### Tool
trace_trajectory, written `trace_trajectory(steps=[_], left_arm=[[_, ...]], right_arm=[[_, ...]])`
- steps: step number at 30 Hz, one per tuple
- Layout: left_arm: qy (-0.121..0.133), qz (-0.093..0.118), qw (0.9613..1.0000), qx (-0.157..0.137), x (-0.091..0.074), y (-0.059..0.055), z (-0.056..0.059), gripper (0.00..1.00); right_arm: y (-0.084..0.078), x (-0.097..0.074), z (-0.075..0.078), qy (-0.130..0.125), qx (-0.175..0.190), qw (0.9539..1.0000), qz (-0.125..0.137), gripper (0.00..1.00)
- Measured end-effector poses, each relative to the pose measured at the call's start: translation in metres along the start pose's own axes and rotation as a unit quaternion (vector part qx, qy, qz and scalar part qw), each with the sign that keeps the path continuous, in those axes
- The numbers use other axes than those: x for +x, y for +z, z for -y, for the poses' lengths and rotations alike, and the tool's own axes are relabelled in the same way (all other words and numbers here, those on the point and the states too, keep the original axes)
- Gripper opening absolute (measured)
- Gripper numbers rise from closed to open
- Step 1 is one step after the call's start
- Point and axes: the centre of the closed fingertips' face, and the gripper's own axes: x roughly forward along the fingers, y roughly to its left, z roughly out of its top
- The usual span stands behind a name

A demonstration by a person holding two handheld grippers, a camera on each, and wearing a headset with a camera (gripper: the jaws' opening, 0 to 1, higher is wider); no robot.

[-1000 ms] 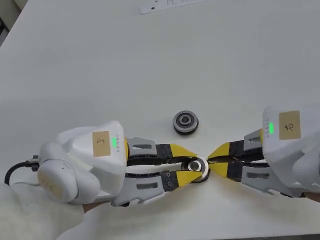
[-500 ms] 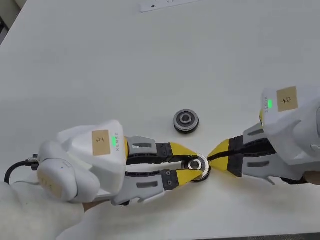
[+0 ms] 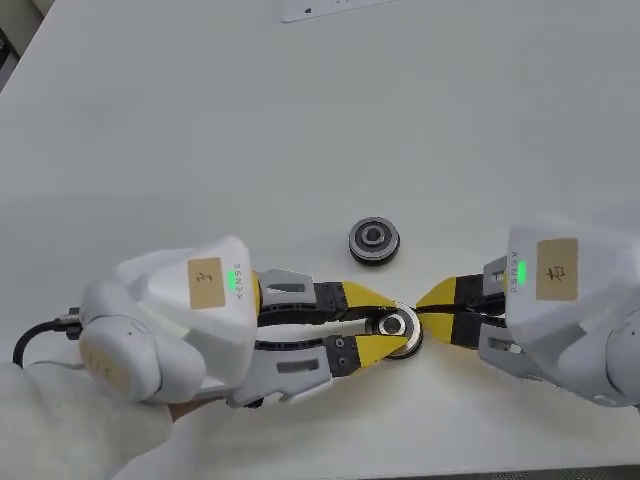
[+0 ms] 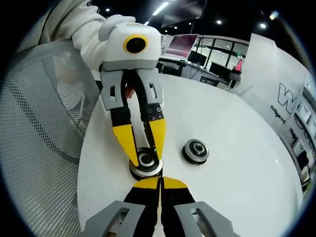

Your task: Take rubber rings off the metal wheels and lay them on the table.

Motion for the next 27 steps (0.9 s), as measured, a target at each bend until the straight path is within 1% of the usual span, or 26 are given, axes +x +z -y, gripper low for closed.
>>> trace_trajectory(steps=[1, 2, 4, 5, 6, 7, 8, 9, 10, 11, 12, 13, 14, 15, 16, 17, 18, 19, 20, 21, 22, 23, 24, 25, 26, 27], left_arm=[[0.000, 0.000, 1.0000, 0.000, 0.000, 0.000, 0.000, 0.13], [0.000, 0.000, 1.0000, 0.001, 0.000, 0.000, 0.000, 0.13], [0.000, 0.000, 1.0000, 0.001, 0.000, 0.000, 0.000, 0.13], [0.000, 0.000, 1.0000, 0.001, 0.000, 0.000, 0.000, 0.13], [0.000, 0.000, 1.0000, 0.001, 0.000, 0.000, 0.000, 0.13], [0.000, 0.000, 1.0000, 0.001, 0.000, 0.000, 0.000, 0.13], [0.000, 0.000, 1.0000, 0.001, 0.000, 0.000, 0.000, 0.13], [-0.001, 0.001, 1.0000, 0.002, 0.000, 0.000, 0.000, 0.13], [-0.001, 0.001, 1.0000, 0.003, 0.000, 0.000, 0.000, 0.13], [-0.001, 0.001, 1.0000, 0.004, 0.000, 0.000, 0.000, 0.13], [-0.001, 0.001, 1.0000, 0.004, 0.000, 0.000, 0.000, 0.13], [-0.001, 0.001, 1.0000, 0.005, 0.000, 0.000, 0.000, 0.13], [-0.001, 0.001, 1.0000, 0.005, 0.000, 0.000, 0.000, 0.13], [-0.001, 0.001, 1.0000, 0.005, 0.000, 0.000, 0.000, 0.13], [-0.001, 0.001, 1.0000, 0.005, 0.000, 0.000, 0.000, 0.13], [-0.001, 0.001, 1.0000, 0.005, 0.000, 0.000, 0.000, 0.13], [-0.001, 0.001, 1.0000, 0.005, 0.000, 0.000, 0.000, 0.13], [-0.001, 0.001, 1.0000, 0.004, 0.000, 0.000, 0.000, 0.13], [-0.001, 0.001, 1.0000, 0.005, 0.000, 0.000, 0.000, 0.13], [-0.001, 0.001, 1.0000, 0.004, 0.000, 0.000, 0.000, 0.13], [-0.001, 0.002, 1.0000, 0.003, 0.000, 0.000, 0.000, 0.13], [-0.001, 0.002, 1.0000, 0.003, 0.000, 0.000, 0.000, 0.13], [-0.001, 0.002, 1.0000, 0.002, 0.000, 0.000, 0.000, 0.13], [-0.001, 0.002, 1.0000, 0.003, 0.000, 0.000, 0.000, 0.13], [-0.001, 0.002, 1.0000, 0.003, 0.000, 0.000, 0.000, 0.13], [-0.001, 0.002, 1.0000, 0.003, 0.000, 0.000, 0.000, 0.13]], right_arm=[[0.000, 0.000, 0.001, 0.005, 0.035, 0.9994, 0.007, 0.00], [0.001, -0.001, 0.003, 0.015, 0.085, 0.9961, 0.021, 0.00], [0.003, -0.003, 0.005, 0.028, 0.144, 0.9883, 0.042, 0.00], [0.005, -0.005, 0.007, 0.040, 0.193, 0.9784, 0.061, 0.00], [0.006, -0.006, 0.008, 0.050, 0.227, 0.9700, 0.072, 0.00], [0.007, -0.008, 0.009, 0.067, 0.274, 0.9552, 0.089, 0.00], [0.008, -0.010, 0.010, 0.080, 0.308, 0.9431, 0.097, 0.00], [0.007, -0.011, 0.010, 0.101, 0.354, 0.9237, 0.107, 0.00], [0.006, -0.012, 0.011, 0.107, 0.374, 0.9140, 0.114, 0.00], [0.006, -0.015, 0.017, 0.112, 0.393, 0.9034, 0.131, 0.00], [0.007, -0.017, 0.017, 0.125, 0.412, 0.8922, 0.137, 0.00], [0.007, -0.020, 0.019, 0.129, 0.420, 0.8864, 0.145, 0.00], [0.000, -0.019, 0.028, 0.107, 0.418, 0.8907, 0.142, 0.00], [-0.007, -0.018, 0.028, 0.099, 0.388, 0.9077, 0.126, 0.00], [-0.010, -0.018, 0.021, 0.111, 0.329, 0.9314, 0.110, 0.00], [-0.010, -0.018, 0.018, 0.113, 0.316, 0.9357, 0.108, 0.00], [-0.007, -0.018, 0.016, 0.110, 0.297, 0.9416, 0.113, 0.00], [-0.006, -0.017, 0.013, 0.118, 0.281, 0.9460, 0.111, 0.00], [-0.007, -0.017, 0.010, 0.120, 0.274, 0.9481, 0.108, 0.00], [-0.006, -0.016, 0.006, 0.125, 0.260, 0.9518, 0.105, 0.00], [-0.005, -0.015, 0.002, 0.130, 0.250, 0.9539, 0.104, 0.00], [-0.002, -0.015, -0.002, 0.137, 0.232, 0.9567, 0.110, 0.00], [-0.001, -0.014, -0.004, 0.137, 0.221, 0.9592, 0.110, 0.00], [-0.001, -0.013, -0.006, 0.137, 0.209, 0.9624, 0.108, 0.02], [-0.001, -0.013, -0.009, 0.140, 0.199, 0.9646, 0.101, 0.06], [-0.003, -0.011, -0.011, 0.139, 0.184, 0.9687, 0.092, 0.09]])
